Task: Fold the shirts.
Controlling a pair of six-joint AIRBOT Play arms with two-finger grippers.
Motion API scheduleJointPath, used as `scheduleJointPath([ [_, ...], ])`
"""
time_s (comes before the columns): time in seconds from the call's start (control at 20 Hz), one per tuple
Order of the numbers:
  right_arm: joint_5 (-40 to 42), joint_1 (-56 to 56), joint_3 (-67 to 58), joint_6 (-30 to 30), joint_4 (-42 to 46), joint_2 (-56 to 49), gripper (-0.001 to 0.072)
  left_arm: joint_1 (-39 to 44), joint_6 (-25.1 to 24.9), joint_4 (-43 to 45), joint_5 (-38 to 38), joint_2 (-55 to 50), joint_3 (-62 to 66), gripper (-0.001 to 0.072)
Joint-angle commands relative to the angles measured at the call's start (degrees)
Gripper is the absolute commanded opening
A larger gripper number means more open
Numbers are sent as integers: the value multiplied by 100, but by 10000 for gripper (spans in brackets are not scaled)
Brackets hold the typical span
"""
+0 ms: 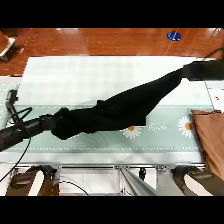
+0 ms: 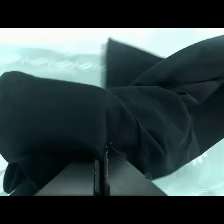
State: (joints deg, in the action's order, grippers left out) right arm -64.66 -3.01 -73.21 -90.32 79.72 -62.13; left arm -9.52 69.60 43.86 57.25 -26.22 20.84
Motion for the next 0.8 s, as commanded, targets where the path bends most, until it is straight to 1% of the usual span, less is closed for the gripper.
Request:
scheduleJointPath([
  [0.0,435,358,-195,-98,-1051,-1318,25,223,-59,-35,-481,-730,-269,22],
  [0.05,514,487,-195,-96,-1405,-1547,28,223,-59,-35,-485,-933,-264,114],
  [0.1,553,608,-195,-96,-1698,-1705,93,221,-59,-33,-483,-1130,-243,412],
  [0.15,555,741,-195,-92,-1976,-1812,321,210,-59,-7,-452,-1287,-173,505],
  [0.2,490,892,-197,26,-2194,-1843,410,164,-55,170,-339,-1390,-9,505],
  [0.25,317,1117,-214,195,-2363,-1810,410,59,-28,459,-175,-1436,238,505],
  [0.35,-302,1685,-326,586,-2229,-1639,410,-393,240,1215,315,-1408,896,504],
  [0.4,-608,1976,-308,702,-1871,-1502,409,-697,398,1513,507,-1379,1163,504],
  [0.45,-850,2260,-184,697,-1322,-1327,409,-1060,492,1620,673,-1340,1333,504],
  [0.5,-907,2494,116,658,-955,-1121,406,-1377,579,1589,807,-1318,1349,504],
  [0.55,-765,2712,645,588,-846,-855,406,-1598,737,1506,942,-1344,1248,504],
  [0.6,-490,2865,1266,535,-977,-601,406,-1687,822,1204,990,-1392,1043,503],
  [0.65,-164,2938,1971,551,-1272,-343,406,-1679,645,662,997,-1502,769,503],
  [0.7,85,2927,2562,678,-1582,-146,406,-1620,258,72,1095,-1668,542,503],
  [0.75,243,2905,3095,968,-2048,2,406,-1539,-216,-498,1252,-1886,352,503],
])
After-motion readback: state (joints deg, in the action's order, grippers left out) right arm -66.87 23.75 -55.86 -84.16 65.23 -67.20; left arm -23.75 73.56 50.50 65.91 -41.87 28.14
